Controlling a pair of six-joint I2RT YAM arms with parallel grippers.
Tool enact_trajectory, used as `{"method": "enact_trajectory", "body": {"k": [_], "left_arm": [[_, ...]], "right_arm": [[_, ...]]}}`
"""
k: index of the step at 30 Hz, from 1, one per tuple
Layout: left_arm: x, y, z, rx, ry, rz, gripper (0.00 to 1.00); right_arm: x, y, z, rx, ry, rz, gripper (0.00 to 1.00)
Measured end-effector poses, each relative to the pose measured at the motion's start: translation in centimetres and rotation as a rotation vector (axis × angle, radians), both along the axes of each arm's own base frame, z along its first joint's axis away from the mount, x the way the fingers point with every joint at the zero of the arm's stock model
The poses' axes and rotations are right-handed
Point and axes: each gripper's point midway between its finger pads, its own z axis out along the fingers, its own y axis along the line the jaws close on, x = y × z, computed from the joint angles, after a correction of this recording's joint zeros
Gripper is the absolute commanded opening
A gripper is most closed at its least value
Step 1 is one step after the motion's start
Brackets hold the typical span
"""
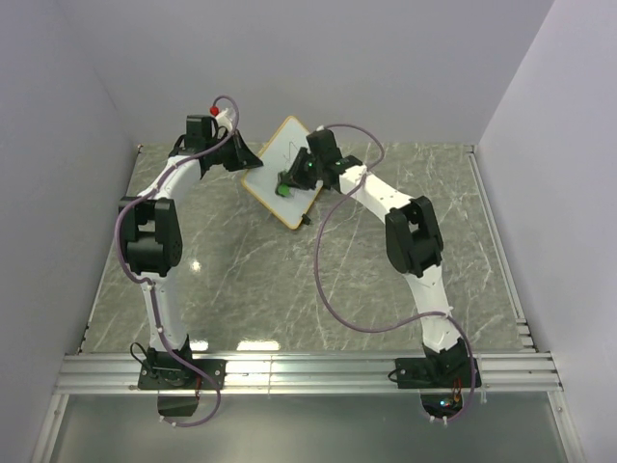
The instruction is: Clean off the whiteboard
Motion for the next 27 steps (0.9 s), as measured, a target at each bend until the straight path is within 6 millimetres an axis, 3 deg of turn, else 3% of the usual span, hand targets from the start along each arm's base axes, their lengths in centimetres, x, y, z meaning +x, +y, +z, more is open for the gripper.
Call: {"method": "enact_trajectory", "body": {"k": [6, 14, 21, 23, 27], "left_arm": [[0.0, 0.0, 0.0, 0.016, -0.012, -0.011, 0.00], [0.0, 0.0, 0.1, 0.018, -0.017, -0.014, 0.00], [-0.1, -0.1, 0.3, 0.022, -0.025, -0.013, 0.00], [-0.2, -0.1, 0.3, 0.027, -0.030, -0.010, 0.00], [-0.4, -0.2, 0.2, 0.036, -0.028, -0.009, 0.00]], "right_arm": [[-2.2, -3.0, -3.5, -0.096, 0.054, -0.010, 0.00], [-2.4, -4.1, -4.3, -0.158, 0.085, -0.038, 0.00], [-2.1, -3.6, -3.5, -0.146, 0.119, -0.049, 0.00], [-1.1, -2.8, -2.5, -0.116, 0.114, -0.059, 0.00], [2.6, -0.3, 1.4, 0.005, 0.018, -0.081, 0.00]]}}
